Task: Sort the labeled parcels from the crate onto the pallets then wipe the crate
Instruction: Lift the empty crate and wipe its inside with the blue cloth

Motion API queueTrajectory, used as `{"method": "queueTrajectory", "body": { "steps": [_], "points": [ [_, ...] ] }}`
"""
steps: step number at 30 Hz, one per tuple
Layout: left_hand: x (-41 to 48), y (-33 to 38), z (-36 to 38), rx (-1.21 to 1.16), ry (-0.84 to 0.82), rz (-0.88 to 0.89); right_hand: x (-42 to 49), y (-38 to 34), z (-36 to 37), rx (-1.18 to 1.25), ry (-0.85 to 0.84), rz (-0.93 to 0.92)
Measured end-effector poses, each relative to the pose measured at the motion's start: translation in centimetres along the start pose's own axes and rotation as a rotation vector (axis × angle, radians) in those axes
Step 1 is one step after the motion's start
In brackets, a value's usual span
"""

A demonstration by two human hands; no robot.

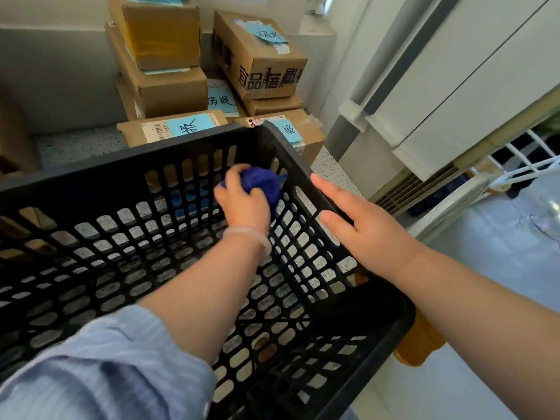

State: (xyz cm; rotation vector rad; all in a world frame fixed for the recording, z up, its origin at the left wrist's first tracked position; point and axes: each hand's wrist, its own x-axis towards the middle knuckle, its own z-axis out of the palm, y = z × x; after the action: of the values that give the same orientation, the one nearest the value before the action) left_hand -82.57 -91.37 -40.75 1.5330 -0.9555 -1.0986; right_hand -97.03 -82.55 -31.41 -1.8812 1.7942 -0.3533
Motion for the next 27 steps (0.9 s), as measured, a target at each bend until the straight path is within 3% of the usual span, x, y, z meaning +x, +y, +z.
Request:
{"method": "queueTrajectory", "body": {
  "steps": [5, 8, 11, 13, 16, 19, 22, 24, 27],
  "points": [
    [-5.5, -4.6, -0.3, 0.246, -0.352, 0.122, 0.1, 0.1, 0.1, 0.002, 0.007, -0.016],
    [-8.9, -6.8, -1.2, 0.395, -0.658, 0.183, 0.0, -0.1, 0.0, 0.025, 0.001, -0.006],
    [-11.2, -9.1, -1.7, 0.557, -0.979, 0.138, -0.2, -0.3, -0.1, 0.062, -0.001, 0.002],
    [-10.9, -9.1, -2.0, 0.492, -1.049, 0.088, -0.2, -0.4, -0.1, 0.062, 0.003, 0.0],
    [-8.8, -7.1, -2.4, 0.103, -0.942, -0.162, -0.3, -0.4, -0.1, 0.056, -0.007, 0.001],
    [-5.1, -5.0, -2.5, -0.308, -0.575, -0.414, -0.4, -0.5, -0.3, 0.06, -0.017, 0.004],
    [-0.6, -2.9, -2.6, -0.493, -0.198, -0.405, -0.4, -0.5, -0.3, 0.078, -0.025, 0.013],
    [1.3, -2.5, -2.4, -0.423, -0.096, -0.338, -0.4, -0.5, -0.2, 0.106, -0.022, 0.014],
    [0.2, -4.1, -1.1, 0.07, -0.267, -0.113, -0.4, -0.3, -0.1, 0.128, -0.021, 0.005]
  ]
}}
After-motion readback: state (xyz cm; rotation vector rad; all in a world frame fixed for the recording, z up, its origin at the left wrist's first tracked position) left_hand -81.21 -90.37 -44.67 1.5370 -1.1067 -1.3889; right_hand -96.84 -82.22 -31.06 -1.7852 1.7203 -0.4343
